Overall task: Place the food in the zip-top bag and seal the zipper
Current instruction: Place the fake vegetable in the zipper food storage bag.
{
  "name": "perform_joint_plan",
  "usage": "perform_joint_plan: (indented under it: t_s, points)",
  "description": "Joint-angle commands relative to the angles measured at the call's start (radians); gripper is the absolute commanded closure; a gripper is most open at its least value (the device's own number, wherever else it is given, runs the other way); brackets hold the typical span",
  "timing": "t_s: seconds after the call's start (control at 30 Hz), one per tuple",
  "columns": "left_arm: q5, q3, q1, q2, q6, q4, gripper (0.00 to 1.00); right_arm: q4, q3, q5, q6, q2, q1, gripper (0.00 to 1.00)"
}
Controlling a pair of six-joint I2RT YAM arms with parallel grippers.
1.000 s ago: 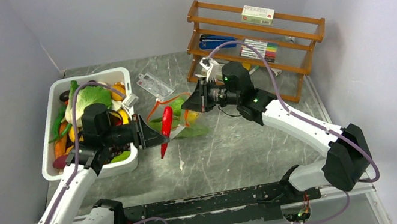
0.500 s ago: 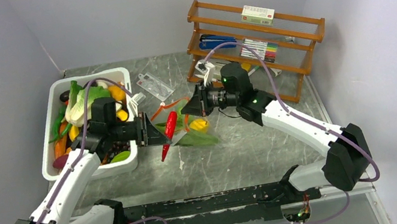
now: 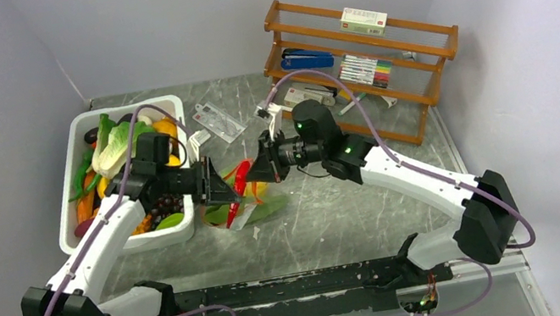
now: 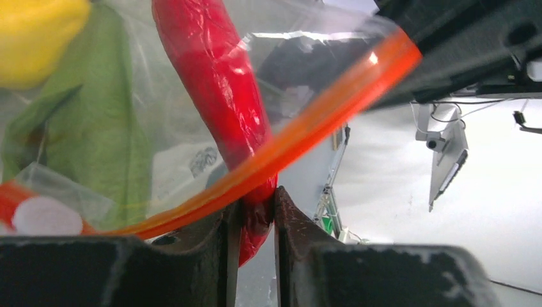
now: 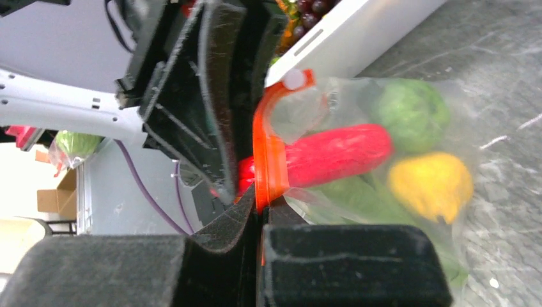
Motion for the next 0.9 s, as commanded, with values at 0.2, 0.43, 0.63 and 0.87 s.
perform_joint_plan:
  t_s: [0.2,0.43,0.63,0.87]
  points:
    - [-0.114,0.078,-0.007,0.017,0.031,-0.072,0.62,0.009,0.036,0.071,-0.038,-0.008,0.06,1.0]
    - [-0.181,0.116,-0.007,-0.021,0.039,-0.113,0.37,0.008,0.025,0.108,-0.016,-0.019,0.058,1.0]
    - [-0.286,0.177,-0.007,-0.076,0.046,-0.138,0.16,0.0,0.029,0.148,0.001,-0.038,0.049,1.0]
    - [-0.525,0.297,-0.007,-0.115,0.064,-0.183,0.0,-0.006,0.014,0.187,0.015,-0.08,0.041,1.0]
